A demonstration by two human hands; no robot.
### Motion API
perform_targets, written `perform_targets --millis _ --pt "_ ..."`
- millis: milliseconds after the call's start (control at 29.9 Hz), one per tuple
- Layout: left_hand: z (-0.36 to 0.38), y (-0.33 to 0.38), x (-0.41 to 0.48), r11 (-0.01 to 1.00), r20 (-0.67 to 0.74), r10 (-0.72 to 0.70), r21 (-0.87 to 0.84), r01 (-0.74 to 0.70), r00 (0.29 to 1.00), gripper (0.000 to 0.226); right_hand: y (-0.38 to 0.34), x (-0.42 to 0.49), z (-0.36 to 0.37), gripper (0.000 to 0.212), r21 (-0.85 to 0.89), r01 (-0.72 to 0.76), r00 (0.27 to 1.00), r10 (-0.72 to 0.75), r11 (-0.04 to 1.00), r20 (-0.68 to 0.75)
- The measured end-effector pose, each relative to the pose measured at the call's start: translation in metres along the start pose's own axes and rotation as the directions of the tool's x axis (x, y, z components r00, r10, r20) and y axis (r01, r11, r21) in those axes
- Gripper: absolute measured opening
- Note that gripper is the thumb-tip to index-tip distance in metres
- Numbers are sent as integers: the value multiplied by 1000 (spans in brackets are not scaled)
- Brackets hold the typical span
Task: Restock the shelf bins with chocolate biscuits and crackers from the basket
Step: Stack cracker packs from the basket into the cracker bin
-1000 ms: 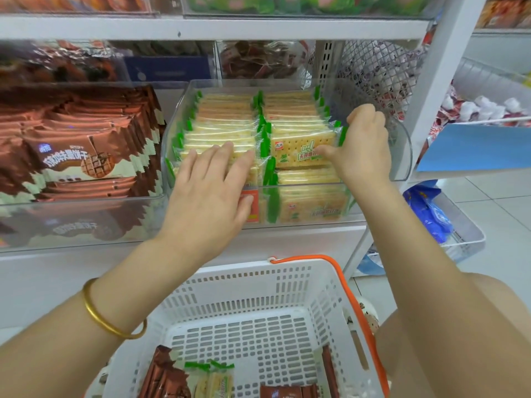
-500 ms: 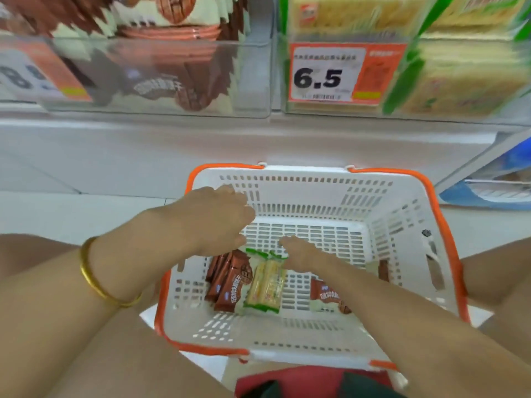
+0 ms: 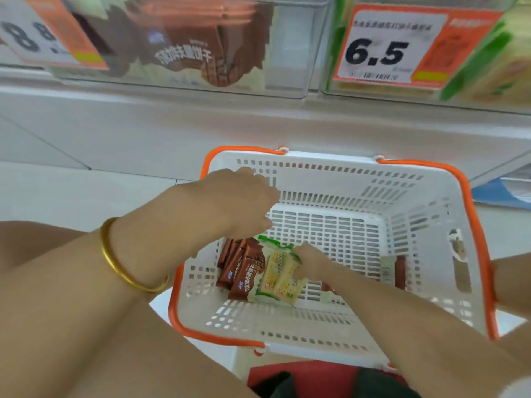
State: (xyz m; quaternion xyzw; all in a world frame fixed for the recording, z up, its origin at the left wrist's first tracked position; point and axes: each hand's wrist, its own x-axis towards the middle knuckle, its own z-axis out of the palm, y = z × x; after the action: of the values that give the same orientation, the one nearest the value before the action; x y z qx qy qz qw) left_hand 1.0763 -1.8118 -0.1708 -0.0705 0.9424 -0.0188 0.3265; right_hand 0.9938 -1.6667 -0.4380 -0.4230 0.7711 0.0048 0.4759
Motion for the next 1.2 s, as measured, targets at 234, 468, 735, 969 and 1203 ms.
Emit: perform_targets --millis 234,468,735,969,1203 --pt "0 20 17 983 -46 -11 -186 2 999 44 2 -109 -125 15 768 97 995 -73 634 -66" --pt "-35 41 17 804 -196 -58 -590 -71 979 42 3 -198 -178 18 872 327 945 -131 365 -299" --pt "-82 51 4 704 -370 -50 -672 -230 928 38 15 -263 -201 26 706 525 812 -32 475 -582" --pt "-154 76 -5 926 -938 -59 -180 -333 342 46 32 -328 -251 30 334 783 265 204 524 -942" --pt "-169 78 24 999 -872 -15 -29 -21 490 59 42 -310 -314 29 311 647 176 261 696 -949"
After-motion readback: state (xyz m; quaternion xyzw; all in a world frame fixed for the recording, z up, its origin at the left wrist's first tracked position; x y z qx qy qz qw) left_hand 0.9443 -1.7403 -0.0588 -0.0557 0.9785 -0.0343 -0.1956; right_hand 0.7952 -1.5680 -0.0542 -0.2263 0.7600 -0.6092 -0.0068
